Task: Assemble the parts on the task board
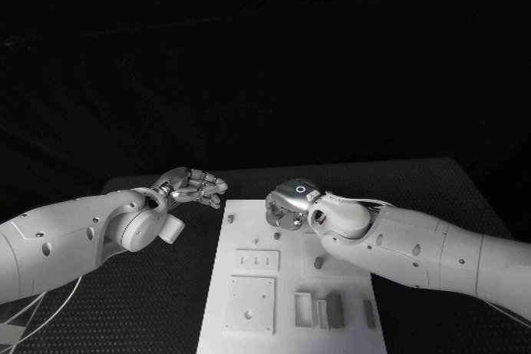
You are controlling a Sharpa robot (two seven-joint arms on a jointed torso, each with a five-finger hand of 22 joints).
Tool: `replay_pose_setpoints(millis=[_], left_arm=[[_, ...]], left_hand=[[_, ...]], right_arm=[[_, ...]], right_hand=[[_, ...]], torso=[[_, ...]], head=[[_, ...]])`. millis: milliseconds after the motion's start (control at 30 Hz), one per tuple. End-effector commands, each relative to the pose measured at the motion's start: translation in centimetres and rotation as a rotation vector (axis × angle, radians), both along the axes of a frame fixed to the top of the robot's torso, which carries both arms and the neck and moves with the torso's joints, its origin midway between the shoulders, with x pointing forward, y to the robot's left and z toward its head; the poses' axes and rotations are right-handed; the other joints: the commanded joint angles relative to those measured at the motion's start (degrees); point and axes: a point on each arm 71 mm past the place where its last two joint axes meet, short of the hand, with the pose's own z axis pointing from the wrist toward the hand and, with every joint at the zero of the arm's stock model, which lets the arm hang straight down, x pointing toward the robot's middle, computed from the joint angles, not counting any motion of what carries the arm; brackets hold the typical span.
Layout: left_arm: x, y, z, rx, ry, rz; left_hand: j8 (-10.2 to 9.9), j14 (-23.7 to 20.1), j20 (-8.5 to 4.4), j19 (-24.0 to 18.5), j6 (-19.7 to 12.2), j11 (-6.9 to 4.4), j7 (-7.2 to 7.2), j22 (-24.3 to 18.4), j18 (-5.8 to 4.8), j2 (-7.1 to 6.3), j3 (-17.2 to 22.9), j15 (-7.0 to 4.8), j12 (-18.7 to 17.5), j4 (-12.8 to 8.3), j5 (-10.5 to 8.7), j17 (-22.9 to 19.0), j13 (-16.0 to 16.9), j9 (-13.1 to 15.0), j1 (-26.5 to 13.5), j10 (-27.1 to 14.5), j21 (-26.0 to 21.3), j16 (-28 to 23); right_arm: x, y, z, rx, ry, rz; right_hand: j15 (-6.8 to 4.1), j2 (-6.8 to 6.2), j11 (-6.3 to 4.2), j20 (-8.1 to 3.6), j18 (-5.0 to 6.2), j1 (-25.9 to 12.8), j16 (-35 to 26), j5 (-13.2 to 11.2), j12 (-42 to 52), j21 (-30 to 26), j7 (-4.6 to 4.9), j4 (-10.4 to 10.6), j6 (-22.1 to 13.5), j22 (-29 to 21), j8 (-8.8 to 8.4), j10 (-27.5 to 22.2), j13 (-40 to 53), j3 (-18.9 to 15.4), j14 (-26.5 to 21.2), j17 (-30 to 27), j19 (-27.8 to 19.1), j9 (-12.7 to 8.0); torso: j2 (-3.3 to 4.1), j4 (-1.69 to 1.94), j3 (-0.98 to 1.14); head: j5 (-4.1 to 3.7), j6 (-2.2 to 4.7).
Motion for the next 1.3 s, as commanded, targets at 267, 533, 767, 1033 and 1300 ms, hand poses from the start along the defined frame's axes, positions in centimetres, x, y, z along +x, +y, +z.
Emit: replay_pose_setpoints(millis=[267,533,767,1033,1300], left_arm=[[0.0,-0.3,0.1,-0.010,-0.005,-0.015],[0.0,-0.2,0.1,-0.010,-0.004,-0.014],[0.0,-0.2,0.1,-0.009,-0.004,-0.013],[0.0,0.0,0.1,-0.009,-0.004,-0.010],[-0.1,0.1,0.1,-0.009,-0.005,-0.008]], left_hand=[[-0.3,0.5,-0.15,0.0,-0.3,0.31,1.68,0.1,1.17,0.38,-0.2,-0.02,-0.4,0.0,-0.01,0.1,0.1,0.1,0.2,0.2,-0.3,-0.4],[-0.3,0.6,-0.15,0.0,-0.3,0.32,1.69,0.1,1.17,0.38,-0.2,-0.01,-0.4,0.0,-0.01,0.2,0.1,0.1,0.2,0.2,-0.3,-0.4],[-0.3,0.6,-0.15,0.0,-0.3,0.32,1.69,0.1,1.17,0.38,-0.2,-0.01,-0.4,0.0,-0.01,0.2,0.1,0.1,0.2,0.2,-0.3,-0.4],[-0.3,0.6,-0.15,0.0,-0.3,0.32,1.69,0.1,1.17,0.38,-0.2,-0.01,-0.4,0.0,-0.01,0.2,0.1,0.1,0.3,0.2,-0.3,-0.5],[-0.3,0.6,-0.15,0.0,-0.3,0.32,1.68,0.1,1.17,0.36,-0.2,-0.01,-0.4,0.0,-0.01,0.2,0.1,0.1,0.3,0.2,-0.3,-0.5]], right_arm=[[0.1,0.6,-0.7,-0.020,0.003,0.003],[0.2,0.6,-0.8,-0.022,0.005,0.001],[0.1,0.3,-0.7,-0.008,0.002,0.000],[-0.2,-1.6,-0.5,0.037,0.022,-0.025],[0.0,-4.7,-0.2,0.076,0.038,-0.082]], right_hand=[[0.10,0.13,-0.04,-0.04,2.18,-0.3,-0.3,0.3,-0.3,0.2,1.59,0.2,2.5,0.7,-1.13,0.4,-0.1,-0.1,0.3,0.1,0.4,-0.9],[0.10,0.15,-0.03,-0.05,2.18,-0.4,-0.3,0.3,-0.4,0.2,1.60,0.2,2.5,0.7,-1.20,0.4,-0.2,-0.1,0.3,0.0,0.4,-0.9],[0.11,0.14,-0.03,-0.06,2.18,-0.4,-0.3,0.3,-0.4,0.2,1.60,0.2,2.4,0.7,-1.25,0.4,-0.2,-0.1,0.4,0.1,0.4,-1.0],[0.14,-0.15,0.04,-0.09,2.18,-0.6,-0.4,0.3,-0.5,0.2,1.69,0.2,2.1,0.7,-1.55,0.5,-0.4,-0.3,0.5,0.0,0.5,-1.1],[2.06,-4.74,2.18,0.05,2.18,-3.2,-0.9,0.3,-1.2,-0.4,3.99,1.0,-5.2,0.1,-5.71,0.2,-1.0,-1.2,0.4,-0.4,1.1,-2.6]], torso=[[-0.03,-0.09,0.07],[-0.05,-0.15,0.10],[-0.06,-0.23,0.14],[-0.09,-0.20,0.14],[-0.10,-0.41,0.26]], head=[[0.62,-0.20],[0.78,-0.26],[0.85,-0.27],[0.85,-0.14],[1.03,-0.09]])
